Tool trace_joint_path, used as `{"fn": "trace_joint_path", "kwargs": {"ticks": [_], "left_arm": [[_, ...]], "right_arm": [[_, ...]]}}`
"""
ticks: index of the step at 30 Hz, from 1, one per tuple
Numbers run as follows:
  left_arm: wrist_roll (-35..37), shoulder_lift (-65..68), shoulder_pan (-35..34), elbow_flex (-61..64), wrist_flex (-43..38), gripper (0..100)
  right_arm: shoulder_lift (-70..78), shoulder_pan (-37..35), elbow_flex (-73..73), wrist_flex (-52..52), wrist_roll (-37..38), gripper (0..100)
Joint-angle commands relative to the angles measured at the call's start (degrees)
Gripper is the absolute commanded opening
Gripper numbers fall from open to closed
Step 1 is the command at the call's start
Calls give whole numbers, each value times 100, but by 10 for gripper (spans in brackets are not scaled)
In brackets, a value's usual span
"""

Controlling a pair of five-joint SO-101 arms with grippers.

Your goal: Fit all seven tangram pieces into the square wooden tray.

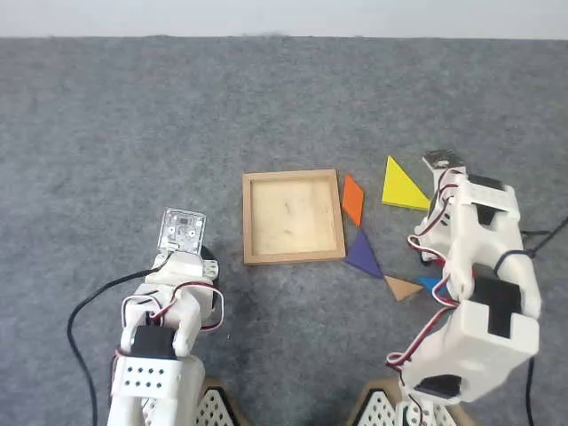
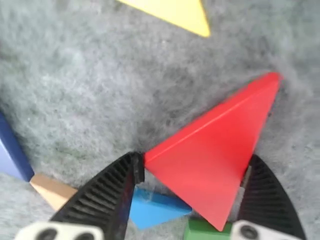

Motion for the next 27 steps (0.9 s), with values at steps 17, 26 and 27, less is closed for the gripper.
{"fn": "trace_joint_path", "kwargs": {"ticks": [17, 26, 27], "left_arm": [[35, -70, -26, -48, 9, 15], [35, -70, -26, -48, 9, 15], [35, -70, -26, -48, 9, 15]], "right_arm": [[-1710, -901, -448, 725, -686, 263], [-558, -2958, -2840, 1798, -1486, 263], [-312, -3178, -3130, 1868, -1556, 263]]}}
